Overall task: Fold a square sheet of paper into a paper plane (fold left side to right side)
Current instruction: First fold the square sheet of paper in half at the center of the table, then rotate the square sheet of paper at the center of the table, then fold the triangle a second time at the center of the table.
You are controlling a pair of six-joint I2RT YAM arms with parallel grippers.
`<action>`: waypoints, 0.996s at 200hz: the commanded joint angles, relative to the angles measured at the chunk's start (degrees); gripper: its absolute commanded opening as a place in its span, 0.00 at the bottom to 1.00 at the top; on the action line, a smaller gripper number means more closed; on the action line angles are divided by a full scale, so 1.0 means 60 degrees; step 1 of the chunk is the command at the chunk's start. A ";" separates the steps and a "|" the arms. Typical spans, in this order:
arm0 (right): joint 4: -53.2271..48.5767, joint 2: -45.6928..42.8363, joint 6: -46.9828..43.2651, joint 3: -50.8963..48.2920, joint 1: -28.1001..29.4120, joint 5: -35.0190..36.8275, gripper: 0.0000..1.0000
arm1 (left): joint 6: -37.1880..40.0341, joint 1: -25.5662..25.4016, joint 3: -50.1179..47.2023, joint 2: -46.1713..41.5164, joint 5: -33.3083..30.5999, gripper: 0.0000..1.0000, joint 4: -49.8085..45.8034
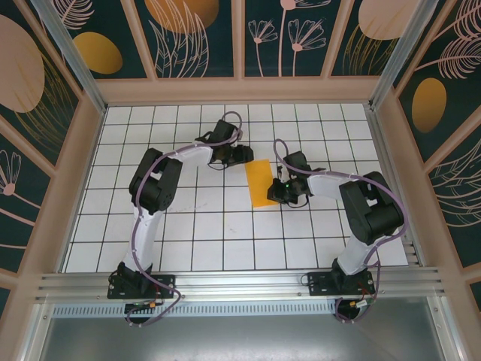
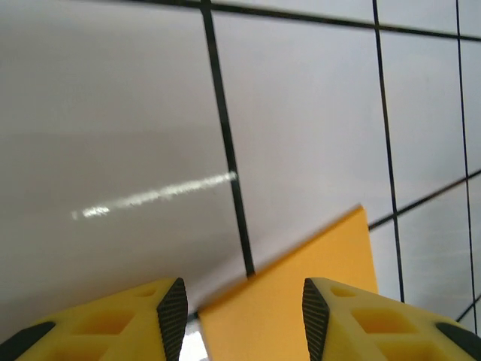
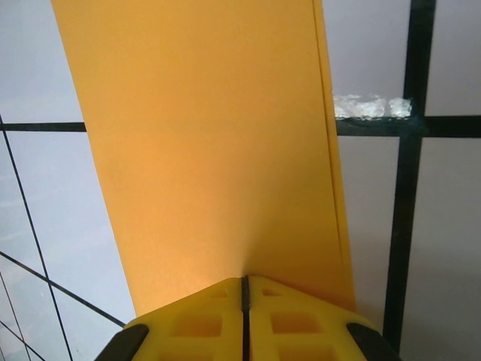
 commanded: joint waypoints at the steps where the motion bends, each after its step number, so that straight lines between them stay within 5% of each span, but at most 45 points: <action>1: -0.0878 0.0385 0.0330 -0.0570 0.0192 0.0565 0.11 | 0.0409 0.0324 0.0518 0.0675 -0.0749 0.49 -0.0567; 46: -0.0004 -0.0075 0.1680 -0.0988 0.0463 0.0390 0.11 | 0.0686 0.0639 0.0225 -0.0219 -0.0913 0.50 -0.0654; 107: 0.0830 -0.1305 0.2930 -0.0795 0.1024 0.0520 0.15 | 0.0814 0.0888 -0.2168 -0.2897 -0.0675 0.50 -0.0062; 142: -0.0076 -0.1912 0.1547 0.0203 0.0946 0.1148 0.37 | 0.0104 0.0561 -0.4072 -0.3974 0.0598 0.49 0.1090; 199: -0.0311 -0.1159 -0.0068 0.0618 -0.0416 0.0821 0.47 | -0.1025 -0.0706 -0.5010 -0.3988 0.1166 0.46 0.2220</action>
